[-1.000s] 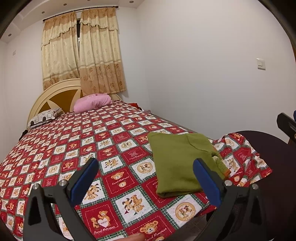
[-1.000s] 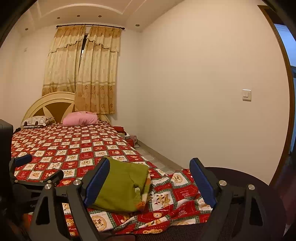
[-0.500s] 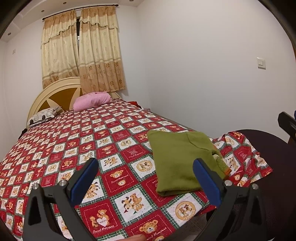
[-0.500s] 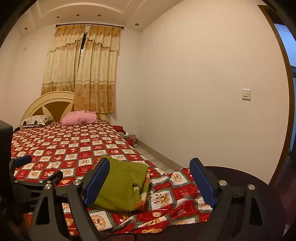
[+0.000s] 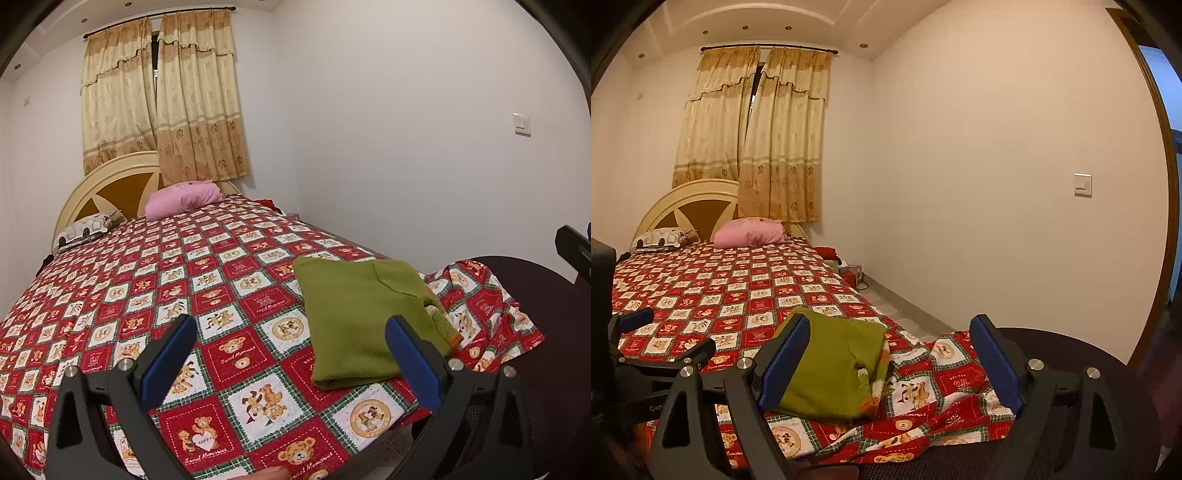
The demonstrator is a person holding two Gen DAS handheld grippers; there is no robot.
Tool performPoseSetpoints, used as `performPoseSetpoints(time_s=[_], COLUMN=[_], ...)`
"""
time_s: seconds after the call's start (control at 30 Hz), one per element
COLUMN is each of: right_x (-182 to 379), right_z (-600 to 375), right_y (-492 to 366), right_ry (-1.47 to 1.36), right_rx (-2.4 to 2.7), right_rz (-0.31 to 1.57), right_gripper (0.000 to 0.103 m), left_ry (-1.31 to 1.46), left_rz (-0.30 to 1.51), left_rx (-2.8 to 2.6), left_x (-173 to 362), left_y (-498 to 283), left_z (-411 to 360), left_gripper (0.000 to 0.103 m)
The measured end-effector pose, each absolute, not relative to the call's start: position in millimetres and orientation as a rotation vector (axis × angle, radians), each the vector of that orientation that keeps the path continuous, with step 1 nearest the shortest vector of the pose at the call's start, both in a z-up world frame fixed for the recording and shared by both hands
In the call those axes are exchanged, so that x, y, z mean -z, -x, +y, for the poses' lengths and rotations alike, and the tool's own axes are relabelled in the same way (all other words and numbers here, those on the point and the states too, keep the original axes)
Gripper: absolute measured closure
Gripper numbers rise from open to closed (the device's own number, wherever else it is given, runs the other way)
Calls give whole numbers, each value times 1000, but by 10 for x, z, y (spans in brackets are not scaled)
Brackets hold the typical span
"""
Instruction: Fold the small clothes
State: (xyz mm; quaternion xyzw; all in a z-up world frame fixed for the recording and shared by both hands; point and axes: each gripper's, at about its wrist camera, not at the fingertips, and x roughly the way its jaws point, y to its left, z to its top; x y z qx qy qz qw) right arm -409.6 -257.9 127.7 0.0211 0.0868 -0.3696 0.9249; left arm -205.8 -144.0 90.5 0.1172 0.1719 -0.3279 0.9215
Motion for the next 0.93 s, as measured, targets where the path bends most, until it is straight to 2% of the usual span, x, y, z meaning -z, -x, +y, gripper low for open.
performPoseSetpoints(time_s=[0.93], right_x=[-1169], right_z=[-2772], right_y=[4075], right_ry=[-75], right_rx=[817], right_rz=[231], right_gripper=[14], left_ry=[-232], left_rz=[450], left_rx=[648], left_x=[-808], left_y=[1733], left_z=[-1280], left_gripper=[0])
